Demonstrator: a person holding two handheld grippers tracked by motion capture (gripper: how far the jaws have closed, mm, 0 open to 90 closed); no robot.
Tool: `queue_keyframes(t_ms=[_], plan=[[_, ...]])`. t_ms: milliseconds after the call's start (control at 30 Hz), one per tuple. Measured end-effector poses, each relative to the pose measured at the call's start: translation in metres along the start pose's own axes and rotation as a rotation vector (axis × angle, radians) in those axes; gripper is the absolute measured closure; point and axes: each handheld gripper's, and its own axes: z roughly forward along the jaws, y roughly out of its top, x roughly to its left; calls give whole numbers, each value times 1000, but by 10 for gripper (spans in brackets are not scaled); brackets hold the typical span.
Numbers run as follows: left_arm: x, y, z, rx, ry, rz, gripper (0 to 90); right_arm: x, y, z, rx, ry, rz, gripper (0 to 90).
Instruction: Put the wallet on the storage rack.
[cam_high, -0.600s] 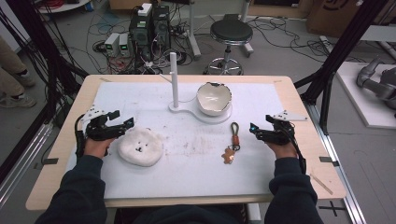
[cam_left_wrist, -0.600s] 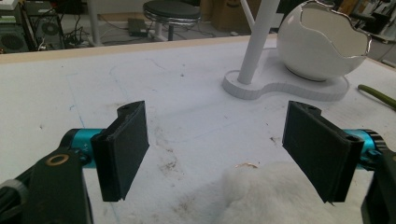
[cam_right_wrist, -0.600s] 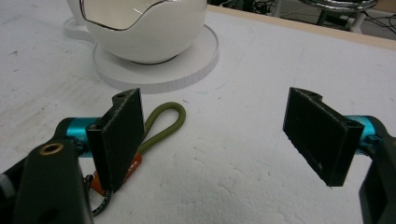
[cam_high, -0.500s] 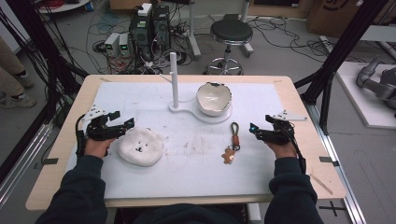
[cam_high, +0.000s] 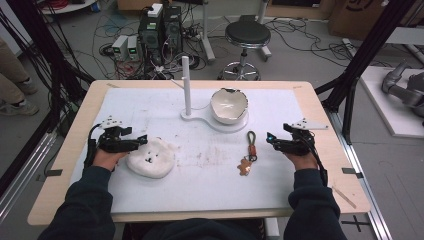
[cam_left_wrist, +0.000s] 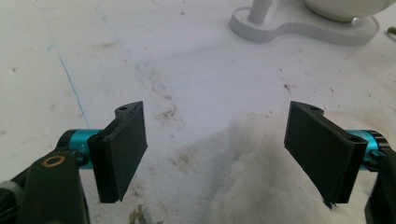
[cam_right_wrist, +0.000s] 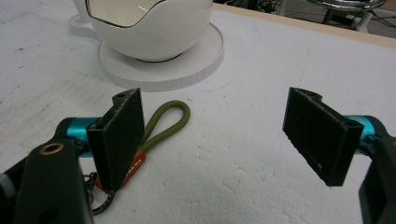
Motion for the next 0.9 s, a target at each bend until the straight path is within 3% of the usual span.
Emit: queue_keyframes(t_ms=[67,133,167,200,233,300,333,367,433,467,600,700,800,900], plan=[[0,-2,3,37,-7,-10,210,0,0,0,3,-2,-2,212],[-2,-3,4,65,-29,5,218,1,0,0,9,-1,-5,213],[-3,-3,4,73,-52,11,281,3,0,0,12,2,-10,213],[-4,-4,5,78,-70,11,281,3,0,0,12,2,-10,213],[-7,-5,8,122,-97,41,342,4,0,0,15,5,-19,214],[-8,-6,10,136,-112,41,417,5,0,0,20,7,-18,215],[-8,-6,10,138,-121,36,455,5,-1,1,21,8,-18,215],[-7,-6,9,147,-155,10,500,5,-1,1,24,10,-16,215],[-7,-6,9,155,-159,-8,560,4,-1,2,29,11,-17,216],[-6,-6,8,156,-176,-26,595,5,-1,2,33,10,-17,216],[-5,-4,5,151,-178,-25,749,5,-1,3,37,12,-21,217],[-7,-3,4,150,-177,-9,780,6,-1,5,42,13,-22,217],[-7,0,1,129,-201,-36,790,7,-1,5,42,17,-26,217],[-10,5,-2,68,-239,-54,792,7,-1,5,41,18,-25,217]])
